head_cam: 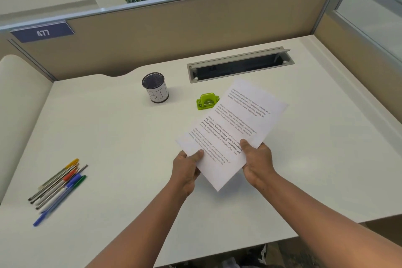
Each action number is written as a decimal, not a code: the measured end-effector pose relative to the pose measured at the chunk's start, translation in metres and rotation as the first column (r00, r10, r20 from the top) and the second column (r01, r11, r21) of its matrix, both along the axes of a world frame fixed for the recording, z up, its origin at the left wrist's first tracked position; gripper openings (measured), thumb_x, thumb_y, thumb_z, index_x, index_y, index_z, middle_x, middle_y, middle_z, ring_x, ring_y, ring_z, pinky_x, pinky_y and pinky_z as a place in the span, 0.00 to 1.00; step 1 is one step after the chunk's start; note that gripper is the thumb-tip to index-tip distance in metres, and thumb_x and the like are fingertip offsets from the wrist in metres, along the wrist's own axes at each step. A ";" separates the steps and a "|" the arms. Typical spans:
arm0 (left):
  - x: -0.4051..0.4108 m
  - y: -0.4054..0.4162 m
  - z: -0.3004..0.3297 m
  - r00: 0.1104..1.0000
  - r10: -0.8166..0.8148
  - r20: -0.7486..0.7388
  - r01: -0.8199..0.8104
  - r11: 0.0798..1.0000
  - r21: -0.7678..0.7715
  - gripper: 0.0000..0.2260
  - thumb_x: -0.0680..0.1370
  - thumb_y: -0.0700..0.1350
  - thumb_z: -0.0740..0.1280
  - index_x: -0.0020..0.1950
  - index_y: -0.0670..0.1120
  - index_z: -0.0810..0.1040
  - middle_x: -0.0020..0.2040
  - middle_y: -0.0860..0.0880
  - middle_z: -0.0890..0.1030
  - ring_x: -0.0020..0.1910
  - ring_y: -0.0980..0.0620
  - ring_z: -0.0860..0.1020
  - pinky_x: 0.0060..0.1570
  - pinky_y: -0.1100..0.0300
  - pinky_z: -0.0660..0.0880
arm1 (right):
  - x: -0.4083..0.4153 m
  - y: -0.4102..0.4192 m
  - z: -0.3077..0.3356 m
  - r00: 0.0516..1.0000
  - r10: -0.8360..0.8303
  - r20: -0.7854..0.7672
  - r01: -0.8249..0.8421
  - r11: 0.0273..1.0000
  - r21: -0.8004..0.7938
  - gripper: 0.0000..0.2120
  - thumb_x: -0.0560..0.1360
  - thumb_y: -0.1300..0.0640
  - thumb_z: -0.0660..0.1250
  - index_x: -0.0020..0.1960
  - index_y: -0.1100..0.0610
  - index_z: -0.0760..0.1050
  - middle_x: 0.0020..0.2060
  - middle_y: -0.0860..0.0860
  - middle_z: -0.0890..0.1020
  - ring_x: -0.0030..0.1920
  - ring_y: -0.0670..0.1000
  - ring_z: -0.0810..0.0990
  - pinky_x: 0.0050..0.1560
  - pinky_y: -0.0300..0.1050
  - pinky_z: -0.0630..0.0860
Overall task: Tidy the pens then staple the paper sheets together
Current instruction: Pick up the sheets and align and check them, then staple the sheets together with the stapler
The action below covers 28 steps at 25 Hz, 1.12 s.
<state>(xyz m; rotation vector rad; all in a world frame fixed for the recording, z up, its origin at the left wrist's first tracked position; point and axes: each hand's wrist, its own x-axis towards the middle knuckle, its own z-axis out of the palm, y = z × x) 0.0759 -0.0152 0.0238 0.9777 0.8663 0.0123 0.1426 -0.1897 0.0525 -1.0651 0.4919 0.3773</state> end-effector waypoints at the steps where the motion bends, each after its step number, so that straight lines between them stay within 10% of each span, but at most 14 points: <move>1: 0.005 0.005 0.001 1.000 -0.013 -0.016 0.014 0.995 0.097 0.18 0.77 0.41 0.74 0.66 0.47 0.77 0.60 0.49 0.85 0.56 0.48 0.84 0.54 0.50 0.81 | 0.003 -0.004 -0.001 1.000 -0.003 -0.010 0.003 1.000 -0.011 0.11 0.80 0.68 0.66 0.54 0.54 0.81 0.48 0.49 0.88 0.47 0.50 0.88 0.43 0.47 0.84; 7: 0.054 0.047 0.006 0.930 -0.281 -0.237 0.356 0.530 0.770 0.39 0.74 0.55 0.75 0.80 0.54 0.59 0.74 0.50 0.70 0.69 0.46 0.73 0.67 0.47 0.72 | 0.016 -0.023 -0.017 0.995 -0.031 -0.091 0.026 0.998 -0.058 0.10 0.79 0.68 0.67 0.56 0.56 0.80 0.53 0.53 0.87 0.53 0.56 0.86 0.55 0.54 0.81; 15: 0.172 0.070 0.014 0.629 -0.490 -0.604 0.577 -0.226 0.784 0.24 0.81 0.55 0.64 0.76 0.50 0.67 0.75 0.47 0.69 0.71 0.42 0.70 0.66 0.46 0.68 | 0.037 -0.019 -0.040 0.984 -0.039 -0.174 0.037 0.999 -0.012 0.11 0.79 0.68 0.67 0.59 0.59 0.79 0.54 0.56 0.87 0.54 0.58 0.86 0.58 0.58 0.80; 22: 0.254 0.078 0.010 0.587 -0.520 -0.621 0.675 -0.110 0.730 0.21 0.83 0.52 0.62 0.73 0.43 0.70 0.72 0.42 0.72 0.70 0.40 0.71 0.67 0.48 0.68 | 0.061 -0.011 -0.053 0.978 -0.033 -0.207 0.035 0.999 0.008 0.12 0.79 0.67 0.67 0.61 0.60 0.79 0.54 0.55 0.87 0.56 0.59 0.85 0.62 0.66 0.77; 28: 0.277 0.083 -0.002 0.566 -0.558 -0.607 0.707 -0.050 0.705 0.10 0.82 0.49 0.65 0.56 0.44 0.81 0.55 0.45 0.80 0.50 0.47 0.75 0.47 0.56 0.70 | 0.075 -0.011 -0.062 0.980 -0.019 -0.196 0.022 1.000 0.010 0.12 0.79 0.66 0.67 0.60 0.57 0.80 0.54 0.53 0.87 0.53 0.56 0.87 0.59 0.64 0.79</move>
